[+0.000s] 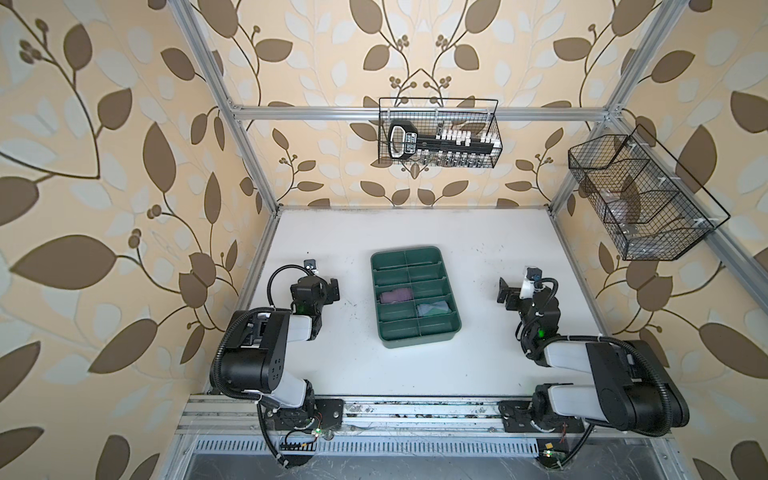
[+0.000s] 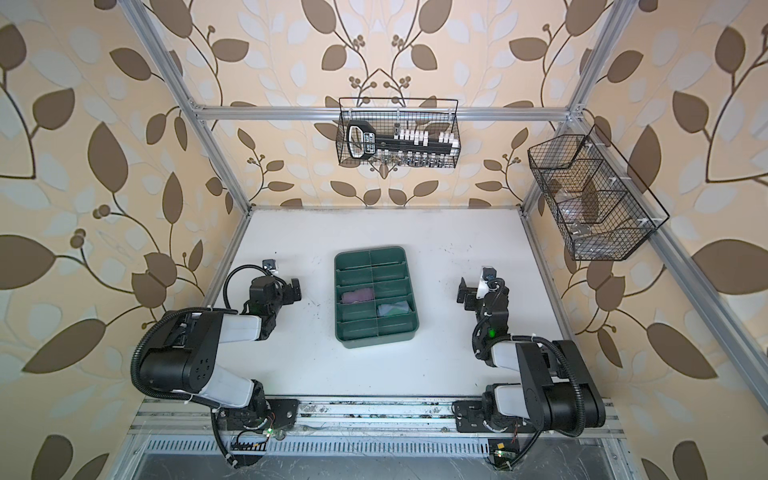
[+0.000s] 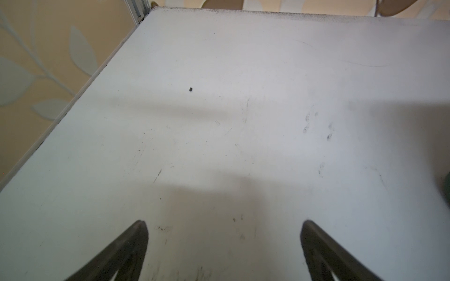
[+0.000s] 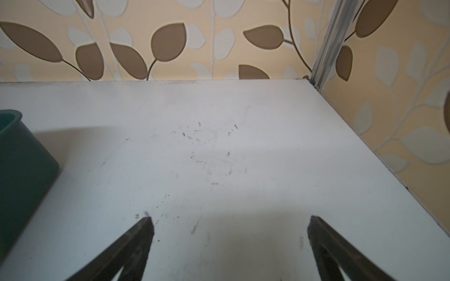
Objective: Roll the socks
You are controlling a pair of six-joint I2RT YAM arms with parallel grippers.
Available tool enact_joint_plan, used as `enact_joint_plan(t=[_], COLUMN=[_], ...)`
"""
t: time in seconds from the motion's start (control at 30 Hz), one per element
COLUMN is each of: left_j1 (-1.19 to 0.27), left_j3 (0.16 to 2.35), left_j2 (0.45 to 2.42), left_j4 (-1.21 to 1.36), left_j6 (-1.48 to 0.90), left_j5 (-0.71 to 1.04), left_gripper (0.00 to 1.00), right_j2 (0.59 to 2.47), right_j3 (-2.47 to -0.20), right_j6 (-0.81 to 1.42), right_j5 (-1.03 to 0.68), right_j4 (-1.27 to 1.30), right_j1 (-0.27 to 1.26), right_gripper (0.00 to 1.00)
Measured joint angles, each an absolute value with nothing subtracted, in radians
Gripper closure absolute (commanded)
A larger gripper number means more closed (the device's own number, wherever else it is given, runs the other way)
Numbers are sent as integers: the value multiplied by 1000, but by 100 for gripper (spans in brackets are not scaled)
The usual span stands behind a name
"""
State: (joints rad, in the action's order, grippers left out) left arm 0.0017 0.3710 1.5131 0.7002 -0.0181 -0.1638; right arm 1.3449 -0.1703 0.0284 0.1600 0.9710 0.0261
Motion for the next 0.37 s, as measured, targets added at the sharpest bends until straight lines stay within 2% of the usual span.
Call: enact_joint_plan(t=[0.37], left_j1=[2], left_j3=[371], left_j2=[1513], left_j4=[700], left_j6=[-18], left_j5=[-163], left_gripper=[1], right_j2=[1345], right_j3=[-170], right_j6=[28], right_j5=[155], right_j4=[971], right_j1=[26], right_gripper=[0])
